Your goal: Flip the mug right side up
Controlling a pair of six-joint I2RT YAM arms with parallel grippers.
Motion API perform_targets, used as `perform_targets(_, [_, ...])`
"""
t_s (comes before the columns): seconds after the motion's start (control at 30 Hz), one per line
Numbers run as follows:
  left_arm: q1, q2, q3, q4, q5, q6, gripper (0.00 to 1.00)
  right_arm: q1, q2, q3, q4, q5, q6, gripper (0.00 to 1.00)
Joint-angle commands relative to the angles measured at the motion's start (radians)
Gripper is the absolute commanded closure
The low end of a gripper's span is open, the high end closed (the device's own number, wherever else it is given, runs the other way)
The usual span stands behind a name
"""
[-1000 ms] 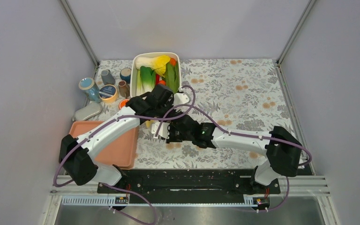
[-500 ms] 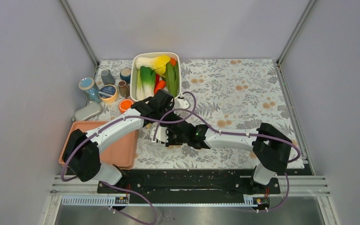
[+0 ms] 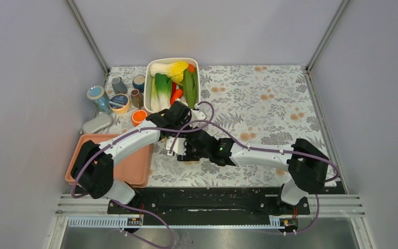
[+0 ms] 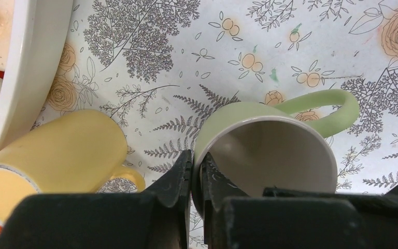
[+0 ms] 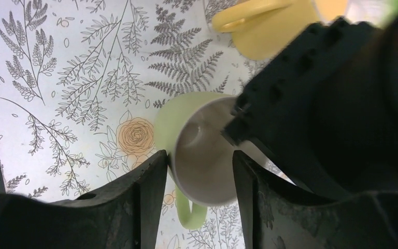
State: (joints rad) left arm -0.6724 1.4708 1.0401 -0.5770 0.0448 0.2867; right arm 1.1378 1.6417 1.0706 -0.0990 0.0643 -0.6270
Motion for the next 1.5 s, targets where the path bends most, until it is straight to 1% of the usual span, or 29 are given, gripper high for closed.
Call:
perform_targets(0.0, [0.018, -0.01, -0.009, -0.003, 0.058, -0.035, 1.0, -0.015, -0.136, -0.011, 0.105, 0.015, 0.009, 0.42])
perform_targets(0.07, [0.038, -0.015, -0.001, -0.008, 0.074, -0.042, 1.0, -0.016, -0.18, -0.035, 0.105, -0.018, 0.014, 0.4])
perform_targets(0.13, [0.059, -0.027, 0.003, -0.015, 0.096, -0.048, 1.0, -0.016, -0.233, -0.062, 0.049, -0.045, 0.023, 0.39])
perform_targets(0.23, [0.089, -0.048, 0.014, -0.034, 0.143, -0.055, 1.0, -0.018, -0.318, -0.104, 0.012, -0.061, 0.038, 0.38])
perform_targets(0.33, [0.125, -0.068, 0.033, -0.053, 0.177, -0.062, 1.0, -0.018, -0.405, -0.142, -0.009, -0.1, 0.069, 0.36])
perform_targets(0.5, [0.192, -0.128, 0.071, -0.098, 0.228, -0.069, 1.0, -0.033, -0.506, -0.188, -0.029, -0.119, 0.141, 0.35])
perform_targets(0.63, [0.284, -0.185, 0.117, -0.156, 0.267, -0.08, 1.0, -0.061, -0.551, -0.214, -0.034, -0.123, 0.196, 0.34])
perform_targets(0.77, [0.406, -0.254, 0.169, -0.224, 0.3, -0.071, 1.0, -0.13, -0.588, -0.238, -0.009, -0.135, 0.301, 0.34])
perform_targets(0.9, [0.564, -0.328, 0.221, -0.326, 0.29, -0.01, 1.0, -0.172, -0.62, -0.266, 0.003, -0.106, 0.363, 0.32])
perform_targets(1.03, [0.823, -0.361, 0.271, -0.418, 0.285, 0.092, 1.0, -0.22, -0.635, -0.293, 0.0, -0.077, 0.415, 0.31])
perform_targets(1.1, [0.961, -0.351, 0.286, -0.432, 0.275, 0.148, 1.0, -0.244, -0.635, -0.305, 0.0, -0.07, 0.442, 0.31])
perform_targets(1.27, [1.293, -0.262, 0.323, -0.413, 0.322, 0.248, 1.0, -0.274, -0.621, -0.316, 0.001, -0.018, 0.487, 0.3])
perform_targets(1.37, [1.419, -0.196, 0.324, -0.337, 0.315, 0.264, 1.0, -0.284, -0.61, -0.323, 0.002, -0.003, 0.499, 0.3])
perform_targets(1.47, [1.49, -0.127, 0.318, -0.265, 0.304, 0.261, 1.0, -0.286, -0.611, -0.335, 0.015, 0.003, 0.503, 0.3])
